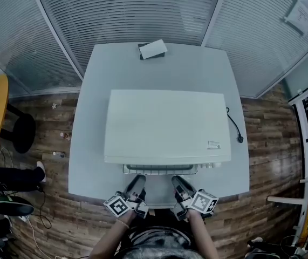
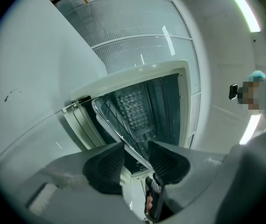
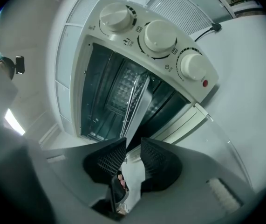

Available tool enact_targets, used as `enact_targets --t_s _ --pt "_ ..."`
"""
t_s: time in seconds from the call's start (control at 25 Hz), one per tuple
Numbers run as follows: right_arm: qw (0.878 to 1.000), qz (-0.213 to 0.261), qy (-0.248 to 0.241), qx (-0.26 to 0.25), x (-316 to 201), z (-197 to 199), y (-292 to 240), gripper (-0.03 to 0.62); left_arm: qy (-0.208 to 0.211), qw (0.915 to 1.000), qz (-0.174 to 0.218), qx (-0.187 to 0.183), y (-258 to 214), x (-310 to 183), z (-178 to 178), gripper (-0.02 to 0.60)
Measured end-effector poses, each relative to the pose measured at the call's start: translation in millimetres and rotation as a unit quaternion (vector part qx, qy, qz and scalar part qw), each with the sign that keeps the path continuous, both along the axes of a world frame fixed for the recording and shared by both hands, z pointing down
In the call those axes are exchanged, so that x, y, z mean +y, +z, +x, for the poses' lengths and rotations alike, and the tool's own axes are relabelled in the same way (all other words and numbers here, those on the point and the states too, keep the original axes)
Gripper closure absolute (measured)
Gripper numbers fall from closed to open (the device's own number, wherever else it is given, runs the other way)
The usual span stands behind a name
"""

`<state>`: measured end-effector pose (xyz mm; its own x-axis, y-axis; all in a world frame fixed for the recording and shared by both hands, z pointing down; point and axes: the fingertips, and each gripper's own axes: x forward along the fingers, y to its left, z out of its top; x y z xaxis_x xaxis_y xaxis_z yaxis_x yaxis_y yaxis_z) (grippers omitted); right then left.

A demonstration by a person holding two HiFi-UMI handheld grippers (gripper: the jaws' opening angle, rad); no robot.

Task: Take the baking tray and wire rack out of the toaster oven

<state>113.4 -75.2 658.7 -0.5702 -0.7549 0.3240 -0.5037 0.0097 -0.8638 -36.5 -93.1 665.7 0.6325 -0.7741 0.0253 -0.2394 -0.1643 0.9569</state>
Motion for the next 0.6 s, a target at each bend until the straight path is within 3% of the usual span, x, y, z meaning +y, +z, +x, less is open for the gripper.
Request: enact_targets --t_s 0.32,0.6 --pt "1.0 0.005 -0.023 -0.005 -9.3 -21.6 -10.0 0.481 0.013 0.9998 -0.013 0.008 -2.8 0.8 -1.8 0.434" --pt "1.0 0.005 -0.03 -0.002 -16.3 -28.3 -11.9 0.473 0.007 0.9999 0.01 0.009 -16.4 -6.8 -2.0 0.468"
